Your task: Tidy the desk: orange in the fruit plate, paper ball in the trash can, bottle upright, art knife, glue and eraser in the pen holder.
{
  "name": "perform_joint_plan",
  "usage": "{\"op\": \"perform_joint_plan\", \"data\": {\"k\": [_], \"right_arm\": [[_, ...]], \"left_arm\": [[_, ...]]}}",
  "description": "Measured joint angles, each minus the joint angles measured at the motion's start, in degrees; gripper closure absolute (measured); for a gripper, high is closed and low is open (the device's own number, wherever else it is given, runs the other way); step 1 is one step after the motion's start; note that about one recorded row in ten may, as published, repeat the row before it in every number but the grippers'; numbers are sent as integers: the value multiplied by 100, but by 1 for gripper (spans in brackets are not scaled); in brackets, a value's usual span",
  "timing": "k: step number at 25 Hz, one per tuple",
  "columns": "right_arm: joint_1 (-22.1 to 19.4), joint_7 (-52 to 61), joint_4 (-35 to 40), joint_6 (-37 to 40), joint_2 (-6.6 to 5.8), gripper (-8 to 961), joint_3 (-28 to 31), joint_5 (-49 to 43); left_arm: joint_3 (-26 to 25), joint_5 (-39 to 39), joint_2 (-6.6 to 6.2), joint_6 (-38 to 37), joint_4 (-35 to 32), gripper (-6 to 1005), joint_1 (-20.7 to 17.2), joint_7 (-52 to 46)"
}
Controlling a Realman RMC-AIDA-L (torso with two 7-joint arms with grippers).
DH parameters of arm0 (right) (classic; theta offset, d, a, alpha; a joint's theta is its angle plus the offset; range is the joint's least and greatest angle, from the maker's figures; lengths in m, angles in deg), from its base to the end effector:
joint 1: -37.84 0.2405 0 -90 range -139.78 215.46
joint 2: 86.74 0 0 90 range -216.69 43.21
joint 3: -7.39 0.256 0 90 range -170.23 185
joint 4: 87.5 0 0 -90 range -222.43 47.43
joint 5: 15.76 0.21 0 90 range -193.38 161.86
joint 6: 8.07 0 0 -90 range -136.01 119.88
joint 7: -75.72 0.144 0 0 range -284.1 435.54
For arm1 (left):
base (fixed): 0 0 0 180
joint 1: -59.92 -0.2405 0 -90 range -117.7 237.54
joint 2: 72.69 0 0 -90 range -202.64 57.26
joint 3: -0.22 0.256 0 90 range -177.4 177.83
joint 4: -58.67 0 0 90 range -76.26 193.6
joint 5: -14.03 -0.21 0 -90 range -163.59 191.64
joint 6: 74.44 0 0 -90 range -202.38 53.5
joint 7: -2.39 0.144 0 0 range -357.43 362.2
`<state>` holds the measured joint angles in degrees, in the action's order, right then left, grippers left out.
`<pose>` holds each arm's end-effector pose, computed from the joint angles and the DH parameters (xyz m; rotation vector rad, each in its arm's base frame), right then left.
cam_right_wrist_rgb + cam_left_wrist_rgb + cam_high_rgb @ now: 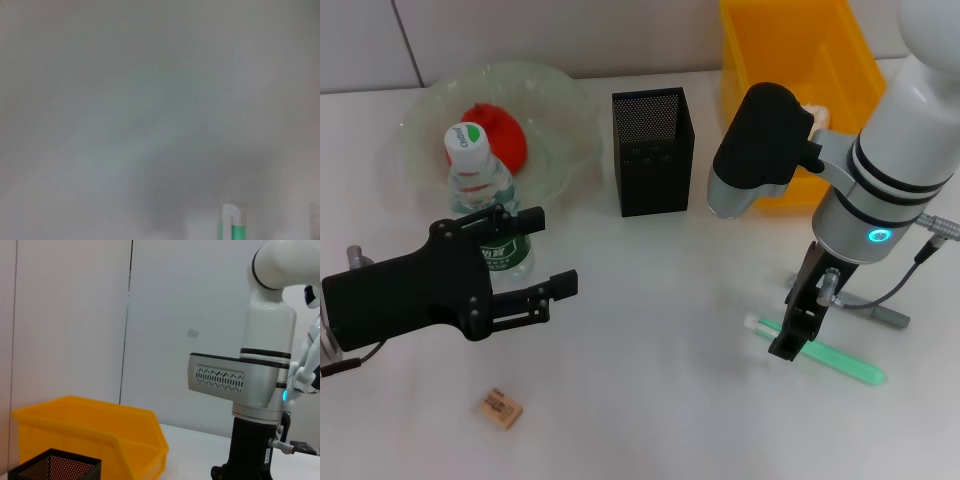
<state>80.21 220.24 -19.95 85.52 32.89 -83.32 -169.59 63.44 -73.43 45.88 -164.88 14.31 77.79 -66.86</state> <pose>0.1750 0.3433 -0.0395 -2.7009 0.6984 -0.9486 -0.2464 0.2888 -0.0044 -2.7052 -0.3295 -0.9467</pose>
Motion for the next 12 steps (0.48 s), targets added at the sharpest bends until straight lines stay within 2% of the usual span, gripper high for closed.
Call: {"op": "perform_joint_plan", "data": {"k": [12], "right_arm": [[82, 41, -143, -57, -1, 298, -53, 24]], "left_arm": [[-38, 0, -6, 0, 42, 186, -12, 17]]}}
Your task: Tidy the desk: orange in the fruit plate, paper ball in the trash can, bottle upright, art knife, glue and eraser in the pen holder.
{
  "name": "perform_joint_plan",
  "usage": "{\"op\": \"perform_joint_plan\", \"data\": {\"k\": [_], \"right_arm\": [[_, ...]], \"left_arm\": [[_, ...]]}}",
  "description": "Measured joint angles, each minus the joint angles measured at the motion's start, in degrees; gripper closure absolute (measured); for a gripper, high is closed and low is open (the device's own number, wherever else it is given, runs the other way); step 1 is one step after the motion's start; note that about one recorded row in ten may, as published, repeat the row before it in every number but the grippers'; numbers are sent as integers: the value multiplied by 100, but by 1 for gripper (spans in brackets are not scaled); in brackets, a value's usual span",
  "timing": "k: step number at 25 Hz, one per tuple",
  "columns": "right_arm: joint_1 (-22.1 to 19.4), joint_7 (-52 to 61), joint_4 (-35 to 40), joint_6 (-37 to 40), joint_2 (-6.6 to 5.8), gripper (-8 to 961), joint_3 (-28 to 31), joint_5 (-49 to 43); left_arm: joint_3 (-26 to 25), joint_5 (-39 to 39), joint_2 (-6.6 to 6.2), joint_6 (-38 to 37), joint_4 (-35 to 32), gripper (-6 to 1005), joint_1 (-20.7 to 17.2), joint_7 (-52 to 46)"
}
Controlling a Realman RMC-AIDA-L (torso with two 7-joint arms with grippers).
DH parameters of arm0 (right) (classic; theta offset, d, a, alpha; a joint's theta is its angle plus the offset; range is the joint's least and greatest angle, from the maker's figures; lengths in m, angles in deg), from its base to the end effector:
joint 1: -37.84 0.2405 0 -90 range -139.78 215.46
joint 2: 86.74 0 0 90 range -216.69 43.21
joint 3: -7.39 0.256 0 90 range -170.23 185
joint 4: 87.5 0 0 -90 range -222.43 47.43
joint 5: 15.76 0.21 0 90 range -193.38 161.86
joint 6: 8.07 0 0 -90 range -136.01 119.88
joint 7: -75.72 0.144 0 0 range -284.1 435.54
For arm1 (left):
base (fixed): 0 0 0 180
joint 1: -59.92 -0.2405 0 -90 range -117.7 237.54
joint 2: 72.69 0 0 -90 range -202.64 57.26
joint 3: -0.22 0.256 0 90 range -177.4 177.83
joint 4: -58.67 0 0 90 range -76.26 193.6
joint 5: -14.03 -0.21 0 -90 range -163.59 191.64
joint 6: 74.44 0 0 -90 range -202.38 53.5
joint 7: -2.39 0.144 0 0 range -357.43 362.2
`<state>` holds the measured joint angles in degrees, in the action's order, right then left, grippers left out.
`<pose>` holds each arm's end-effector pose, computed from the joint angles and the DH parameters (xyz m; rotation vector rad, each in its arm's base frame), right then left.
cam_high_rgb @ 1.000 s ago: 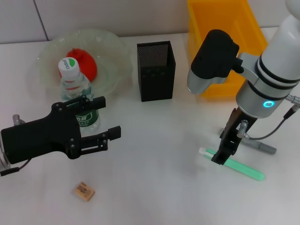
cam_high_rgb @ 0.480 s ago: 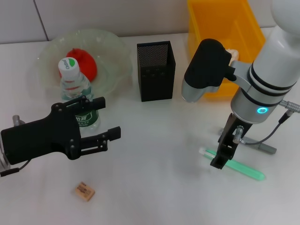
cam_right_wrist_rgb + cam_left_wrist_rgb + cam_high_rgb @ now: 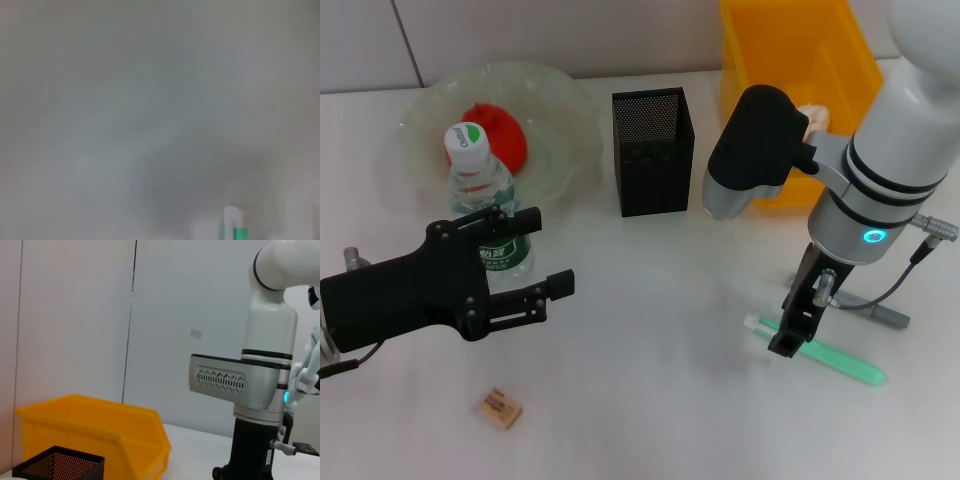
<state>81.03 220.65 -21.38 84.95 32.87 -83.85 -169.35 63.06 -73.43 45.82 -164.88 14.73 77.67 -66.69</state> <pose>0.1748 0.3445 -0.0428 -2.7004 0.7007 -0.9602 -0.2487 0.2883 -0.0039 -2.6975 -0.3394 -0.9468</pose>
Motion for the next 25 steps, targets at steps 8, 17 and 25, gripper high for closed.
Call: {"op": "perform_joint_plan", "data": {"k": [8, 17, 25], "right_arm": [[5, 5, -3, -55, 0, 471, -37, 13], [28, 12, -114, -94, 0, 496, -55, 14], [43, 86, -143, -145, 0, 518, -242, 13]], "left_arm": [[0, 0, -4, 3, 0, 187, -1, 9], [1, 0, -4, 7, 0, 186, -9, 61], [16, 0, -4, 12, 41, 187, -9, 70]]}}
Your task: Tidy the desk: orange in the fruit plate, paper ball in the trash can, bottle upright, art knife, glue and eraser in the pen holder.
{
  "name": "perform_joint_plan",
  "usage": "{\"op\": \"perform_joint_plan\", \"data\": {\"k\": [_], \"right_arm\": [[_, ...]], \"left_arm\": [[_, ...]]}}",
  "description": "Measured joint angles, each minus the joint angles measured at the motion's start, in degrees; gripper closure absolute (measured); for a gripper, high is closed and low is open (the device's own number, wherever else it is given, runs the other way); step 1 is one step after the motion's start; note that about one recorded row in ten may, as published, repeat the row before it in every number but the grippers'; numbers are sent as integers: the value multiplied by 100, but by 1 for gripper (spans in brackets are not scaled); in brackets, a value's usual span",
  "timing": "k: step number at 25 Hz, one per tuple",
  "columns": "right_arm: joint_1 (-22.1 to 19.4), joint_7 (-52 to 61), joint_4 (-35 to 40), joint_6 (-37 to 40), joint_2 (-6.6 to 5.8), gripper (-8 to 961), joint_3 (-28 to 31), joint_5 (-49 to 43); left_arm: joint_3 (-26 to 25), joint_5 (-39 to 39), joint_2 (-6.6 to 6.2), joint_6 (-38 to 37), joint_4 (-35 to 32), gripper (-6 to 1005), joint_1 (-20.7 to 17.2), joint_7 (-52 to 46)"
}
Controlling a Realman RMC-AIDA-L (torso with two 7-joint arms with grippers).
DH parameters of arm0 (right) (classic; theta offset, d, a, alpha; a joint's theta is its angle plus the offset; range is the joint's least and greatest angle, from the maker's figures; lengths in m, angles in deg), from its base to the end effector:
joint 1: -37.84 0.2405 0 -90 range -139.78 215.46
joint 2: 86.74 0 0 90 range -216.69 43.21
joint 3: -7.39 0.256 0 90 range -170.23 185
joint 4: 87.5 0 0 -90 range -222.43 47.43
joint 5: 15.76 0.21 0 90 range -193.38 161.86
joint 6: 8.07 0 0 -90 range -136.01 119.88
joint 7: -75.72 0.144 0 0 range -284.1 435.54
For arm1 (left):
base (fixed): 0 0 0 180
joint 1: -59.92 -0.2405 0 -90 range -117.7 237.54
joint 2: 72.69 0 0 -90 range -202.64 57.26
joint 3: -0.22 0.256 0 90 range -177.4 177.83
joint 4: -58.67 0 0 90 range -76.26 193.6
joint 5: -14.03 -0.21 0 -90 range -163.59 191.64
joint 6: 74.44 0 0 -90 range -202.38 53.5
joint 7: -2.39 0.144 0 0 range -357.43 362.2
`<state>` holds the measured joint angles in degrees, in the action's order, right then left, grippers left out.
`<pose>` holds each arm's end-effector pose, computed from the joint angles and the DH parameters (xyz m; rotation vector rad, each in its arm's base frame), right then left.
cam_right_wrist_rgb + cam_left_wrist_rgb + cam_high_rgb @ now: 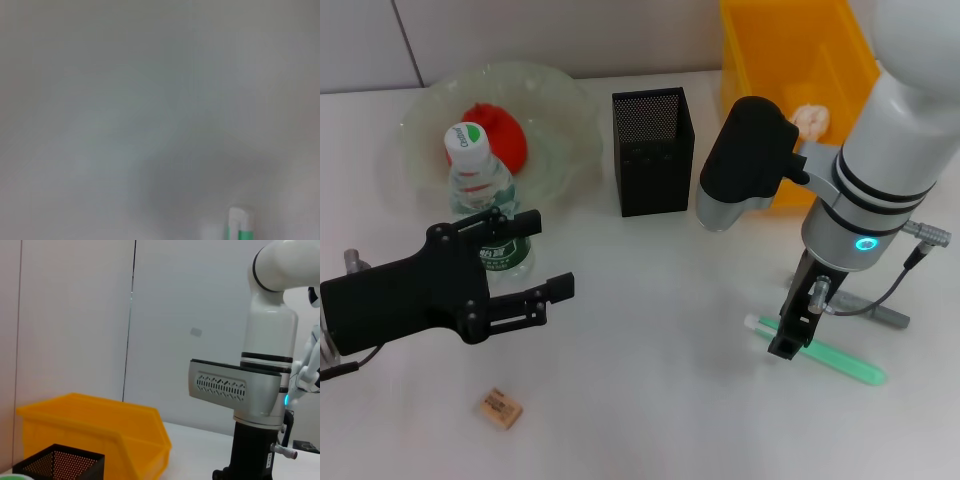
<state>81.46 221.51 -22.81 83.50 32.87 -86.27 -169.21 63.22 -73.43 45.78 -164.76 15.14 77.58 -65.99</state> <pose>0.1764 0.3433 -0.0501 -2.6949 0.6808 -0.9900 -0.2502 0.2873 -0.0051 -2.6978 -0.3347 -0.9415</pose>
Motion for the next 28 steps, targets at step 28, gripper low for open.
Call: {"op": "perform_joint_plan", "data": {"k": [28], "right_arm": [[6, 37, -80, -137, 1, 797, -73, 0]], "left_arm": [[-25, 2, 0, -21, 98, 187, -9, 149]]}}
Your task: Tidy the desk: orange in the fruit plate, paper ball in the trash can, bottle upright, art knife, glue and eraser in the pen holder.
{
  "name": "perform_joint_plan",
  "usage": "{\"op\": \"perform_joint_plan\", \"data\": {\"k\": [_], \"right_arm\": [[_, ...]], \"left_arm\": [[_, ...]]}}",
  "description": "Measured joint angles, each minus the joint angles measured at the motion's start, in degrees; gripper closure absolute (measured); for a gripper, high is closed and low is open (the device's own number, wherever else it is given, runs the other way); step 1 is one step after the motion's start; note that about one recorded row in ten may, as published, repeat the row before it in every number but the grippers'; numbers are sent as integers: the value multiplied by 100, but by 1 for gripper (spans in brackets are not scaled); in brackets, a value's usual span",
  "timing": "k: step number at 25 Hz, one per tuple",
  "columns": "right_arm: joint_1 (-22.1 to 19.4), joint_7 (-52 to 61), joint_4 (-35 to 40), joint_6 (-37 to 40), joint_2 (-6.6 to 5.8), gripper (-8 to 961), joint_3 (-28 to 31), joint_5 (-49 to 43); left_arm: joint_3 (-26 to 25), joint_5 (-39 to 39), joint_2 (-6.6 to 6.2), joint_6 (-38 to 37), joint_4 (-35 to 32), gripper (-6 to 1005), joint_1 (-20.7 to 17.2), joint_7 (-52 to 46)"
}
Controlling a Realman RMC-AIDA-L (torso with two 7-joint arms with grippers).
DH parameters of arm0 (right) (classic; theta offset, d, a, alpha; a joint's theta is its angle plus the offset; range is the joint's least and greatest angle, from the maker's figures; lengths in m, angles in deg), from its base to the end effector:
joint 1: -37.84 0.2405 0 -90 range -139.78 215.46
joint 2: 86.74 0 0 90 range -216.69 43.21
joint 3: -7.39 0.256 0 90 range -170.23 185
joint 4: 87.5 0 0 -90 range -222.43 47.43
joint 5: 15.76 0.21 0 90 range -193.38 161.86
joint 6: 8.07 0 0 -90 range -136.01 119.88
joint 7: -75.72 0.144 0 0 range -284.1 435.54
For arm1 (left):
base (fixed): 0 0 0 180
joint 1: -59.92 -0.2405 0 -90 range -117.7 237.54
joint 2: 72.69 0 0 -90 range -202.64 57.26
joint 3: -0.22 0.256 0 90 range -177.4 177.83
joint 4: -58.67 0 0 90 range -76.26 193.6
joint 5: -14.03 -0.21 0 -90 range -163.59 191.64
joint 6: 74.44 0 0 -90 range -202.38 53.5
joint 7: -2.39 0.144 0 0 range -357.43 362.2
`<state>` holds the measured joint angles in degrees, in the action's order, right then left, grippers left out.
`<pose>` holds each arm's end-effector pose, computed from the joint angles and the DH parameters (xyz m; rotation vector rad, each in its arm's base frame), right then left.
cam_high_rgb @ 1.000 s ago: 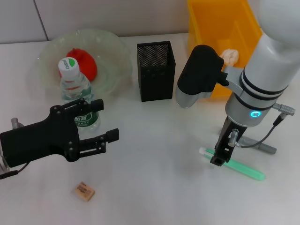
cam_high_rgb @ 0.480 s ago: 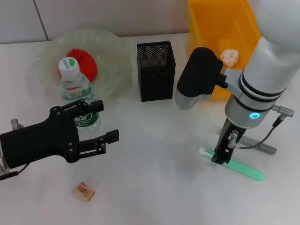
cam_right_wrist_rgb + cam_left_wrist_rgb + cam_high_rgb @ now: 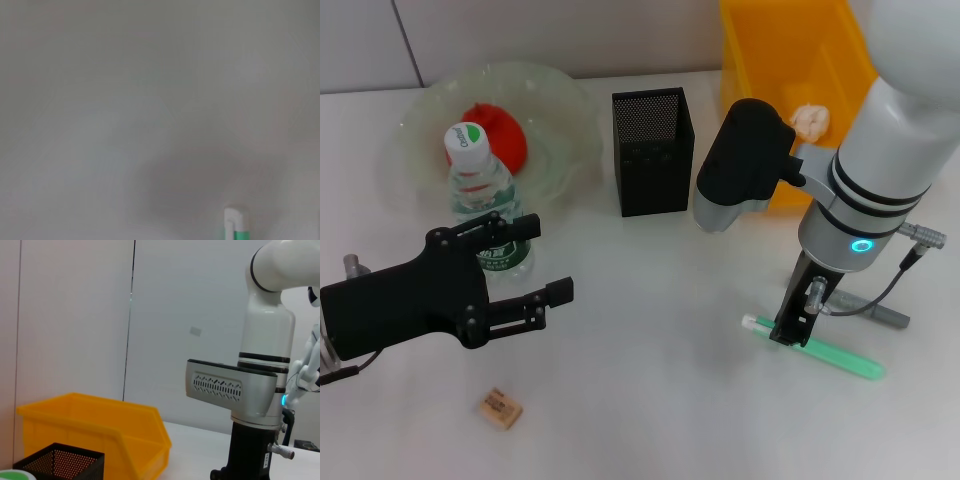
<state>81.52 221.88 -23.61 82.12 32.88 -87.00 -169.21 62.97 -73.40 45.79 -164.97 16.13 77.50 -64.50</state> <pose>0.1780 0.3444 -0.0533 -2.6873 0.6765 -0.9866 -0.2529 0.2852 -0.0065 -2.6932 -0.3242 -0.9429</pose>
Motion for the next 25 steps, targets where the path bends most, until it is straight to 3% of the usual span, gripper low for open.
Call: {"op": "perform_joint_plan", "data": {"k": [19, 25], "right_arm": [[0, 46, 100, 29, -13, 820, 55, -14], [-1, 52, 145, 34, -27, 877, 62, -41]], "left_arm": [[0, 17, 0, 1, 1, 187, 0, 1], [-8, 25, 0, 22, 1, 187, 6, 0]]}}
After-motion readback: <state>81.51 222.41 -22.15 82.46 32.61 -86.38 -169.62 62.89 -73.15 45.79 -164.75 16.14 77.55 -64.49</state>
